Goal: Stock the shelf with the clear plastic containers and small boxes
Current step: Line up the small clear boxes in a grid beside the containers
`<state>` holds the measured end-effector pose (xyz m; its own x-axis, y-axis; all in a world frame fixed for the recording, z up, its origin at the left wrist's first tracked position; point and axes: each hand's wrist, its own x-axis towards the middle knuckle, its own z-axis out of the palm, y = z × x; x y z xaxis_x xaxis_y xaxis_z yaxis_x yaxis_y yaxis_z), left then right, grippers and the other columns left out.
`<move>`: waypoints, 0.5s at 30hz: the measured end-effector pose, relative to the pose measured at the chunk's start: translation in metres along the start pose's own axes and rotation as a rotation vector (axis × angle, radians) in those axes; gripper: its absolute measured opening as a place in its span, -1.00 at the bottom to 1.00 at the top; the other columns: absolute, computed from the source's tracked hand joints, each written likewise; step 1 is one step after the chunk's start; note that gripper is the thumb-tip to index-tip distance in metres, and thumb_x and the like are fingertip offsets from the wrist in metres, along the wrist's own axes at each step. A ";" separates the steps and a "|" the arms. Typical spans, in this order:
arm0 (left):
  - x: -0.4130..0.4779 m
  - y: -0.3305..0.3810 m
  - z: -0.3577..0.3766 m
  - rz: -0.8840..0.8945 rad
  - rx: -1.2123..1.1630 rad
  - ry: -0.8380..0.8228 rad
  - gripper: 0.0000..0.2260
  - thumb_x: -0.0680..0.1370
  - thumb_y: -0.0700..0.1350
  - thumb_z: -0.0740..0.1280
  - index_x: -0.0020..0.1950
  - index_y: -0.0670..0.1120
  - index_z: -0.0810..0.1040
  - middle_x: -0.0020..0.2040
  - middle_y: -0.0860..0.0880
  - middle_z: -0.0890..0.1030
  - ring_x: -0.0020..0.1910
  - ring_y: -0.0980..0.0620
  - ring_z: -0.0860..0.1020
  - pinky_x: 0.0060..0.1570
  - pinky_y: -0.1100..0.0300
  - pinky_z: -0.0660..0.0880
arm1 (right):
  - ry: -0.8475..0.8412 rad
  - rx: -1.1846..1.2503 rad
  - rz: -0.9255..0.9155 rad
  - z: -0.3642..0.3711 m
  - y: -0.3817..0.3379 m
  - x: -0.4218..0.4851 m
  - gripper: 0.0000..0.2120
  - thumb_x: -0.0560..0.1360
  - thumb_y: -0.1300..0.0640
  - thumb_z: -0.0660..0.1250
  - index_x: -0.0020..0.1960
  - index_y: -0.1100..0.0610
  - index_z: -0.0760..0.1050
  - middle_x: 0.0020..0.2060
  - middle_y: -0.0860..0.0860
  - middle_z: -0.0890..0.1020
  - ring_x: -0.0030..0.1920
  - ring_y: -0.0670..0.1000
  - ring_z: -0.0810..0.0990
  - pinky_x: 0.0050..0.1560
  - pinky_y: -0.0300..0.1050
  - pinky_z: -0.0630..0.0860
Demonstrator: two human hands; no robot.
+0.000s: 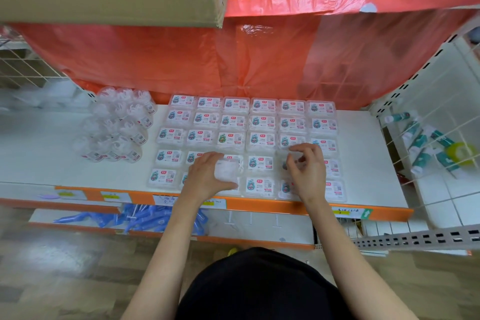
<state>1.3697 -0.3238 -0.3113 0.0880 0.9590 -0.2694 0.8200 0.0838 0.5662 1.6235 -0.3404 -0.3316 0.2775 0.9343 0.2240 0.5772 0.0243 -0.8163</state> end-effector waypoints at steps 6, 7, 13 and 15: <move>0.003 -0.005 0.002 0.027 -0.023 -0.006 -0.37 0.39 -0.14 0.54 0.42 -0.03 0.41 0.32 -0.04 0.43 0.35 -0.07 0.31 0.23 0.21 0.24 | -0.187 0.007 0.002 0.011 -0.012 -0.006 -0.83 0.50 0.18 0.40 0.09 0.05 0.57 -0.12 -0.06 0.55 -0.28 -0.11 0.51 -0.15 -0.14 0.50; 0.003 -0.003 0.001 0.040 -0.024 0.002 -0.38 0.37 -0.12 0.55 0.39 -0.03 0.44 0.29 -0.04 0.46 0.32 -0.07 0.33 0.17 0.24 0.24 | -0.226 0.036 0.032 0.013 -0.013 -0.006 -0.83 0.50 0.17 0.41 0.08 0.03 0.57 -0.14 -0.07 0.57 -0.26 -0.10 0.53 -0.14 -0.14 0.51; 0.002 0.038 0.007 0.229 -0.039 0.072 -0.40 0.30 -0.01 0.59 0.32 0.03 0.51 0.21 0.04 0.52 0.21 0.01 0.39 0.08 0.28 0.25 | -0.307 0.278 0.319 0.013 -0.032 -0.002 -0.72 0.51 0.07 0.44 0.19 0.05 0.50 -0.10 -0.05 0.63 -0.09 -0.06 0.61 -0.22 -0.40 0.48; 0.002 0.051 0.010 0.286 -0.049 0.095 -0.39 0.31 0.01 0.58 0.33 0.02 0.50 0.20 0.03 0.52 0.21 0.02 0.39 0.11 0.27 0.27 | -0.344 0.321 0.409 0.007 -0.036 0.002 -0.69 0.51 0.02 0.44 0.22 0.03 0.49 -0.11 -0.06 0.60 -0.15 -0.04 0.60 -0.35 -0.28 0.53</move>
<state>1.4168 -0.3207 -0.2905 0.2566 0.9663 -0.0210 0.7411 -0.1828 0.6460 1.5982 -0.3367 -0.3055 0.1332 0.9504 -0.2810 0.2020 -0.3036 -0.9311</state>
